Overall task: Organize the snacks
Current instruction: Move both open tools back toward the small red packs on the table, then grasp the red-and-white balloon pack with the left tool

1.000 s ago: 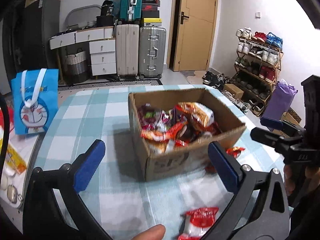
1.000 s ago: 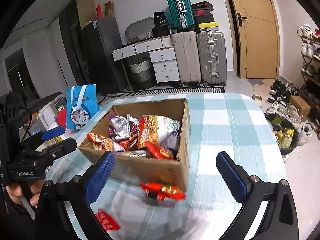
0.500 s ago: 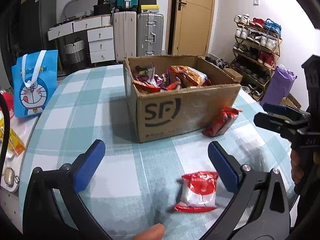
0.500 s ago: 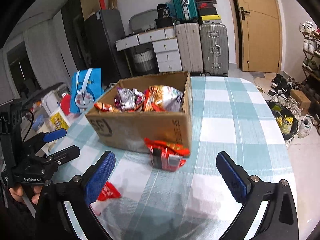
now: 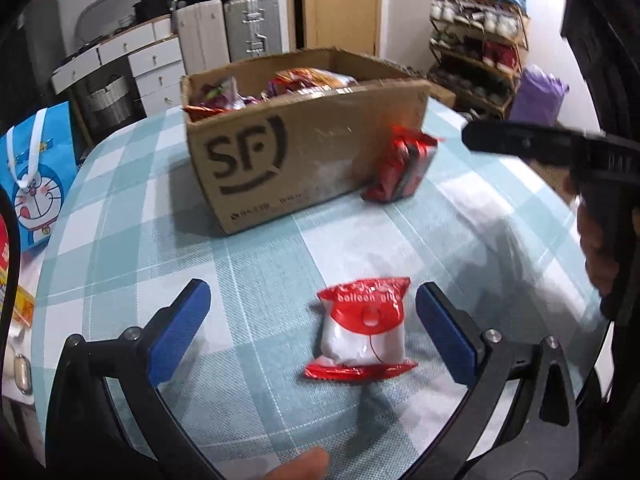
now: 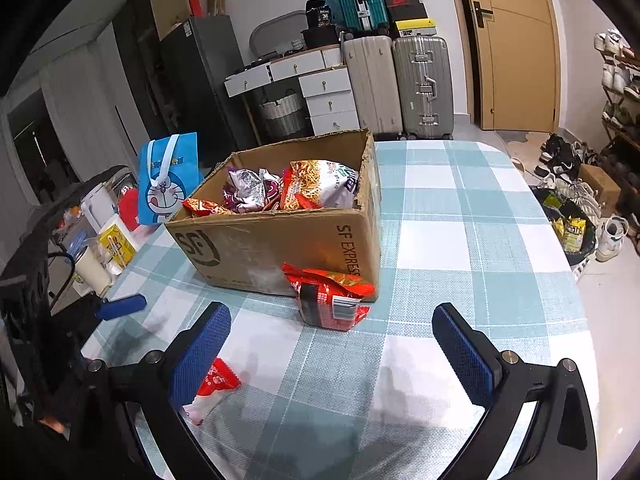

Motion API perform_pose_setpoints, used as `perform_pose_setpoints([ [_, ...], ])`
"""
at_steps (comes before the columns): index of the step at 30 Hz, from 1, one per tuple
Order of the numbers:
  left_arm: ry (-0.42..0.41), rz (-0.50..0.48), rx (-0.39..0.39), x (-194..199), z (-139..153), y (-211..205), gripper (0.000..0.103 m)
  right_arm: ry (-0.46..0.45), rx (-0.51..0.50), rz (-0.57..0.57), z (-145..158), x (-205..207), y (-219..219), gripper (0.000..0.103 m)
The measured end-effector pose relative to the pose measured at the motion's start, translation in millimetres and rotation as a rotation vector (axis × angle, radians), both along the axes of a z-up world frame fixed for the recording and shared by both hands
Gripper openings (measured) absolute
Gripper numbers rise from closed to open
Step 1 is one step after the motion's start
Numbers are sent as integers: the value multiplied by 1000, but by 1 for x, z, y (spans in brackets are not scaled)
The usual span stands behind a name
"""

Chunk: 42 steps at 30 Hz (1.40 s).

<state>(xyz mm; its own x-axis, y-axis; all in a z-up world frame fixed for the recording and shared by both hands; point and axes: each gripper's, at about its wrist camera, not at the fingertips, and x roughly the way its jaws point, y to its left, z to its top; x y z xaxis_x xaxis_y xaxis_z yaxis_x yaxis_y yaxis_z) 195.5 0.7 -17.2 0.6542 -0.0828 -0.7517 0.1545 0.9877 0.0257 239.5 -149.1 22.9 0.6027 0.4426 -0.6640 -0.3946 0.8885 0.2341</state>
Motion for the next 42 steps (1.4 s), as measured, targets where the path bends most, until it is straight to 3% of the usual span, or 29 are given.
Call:
perform_pose_setpoints([
  [16,112,-91,19,7,-27,-9,102,19,-8,-1,-10,5,1,102],
  [22,133,-115,24,7,-33,-10,95,26,-9,-1,-13,7,1,102],
  [28,144,-131,-6,8,-35,-8,76,28,-7,-3,-13,8,0,102],
  [31,141,-148,-30,6,-34,-7,56,29,-9,-3,-14,8,0,102],
  [32,139,-154,-40,6,-33,-7,45,30,-12,-2,-14,9,0,102],
  [42,63,-81,-130,7,-16,12,42,32,-11,-6,-16,8,-2,102],
])
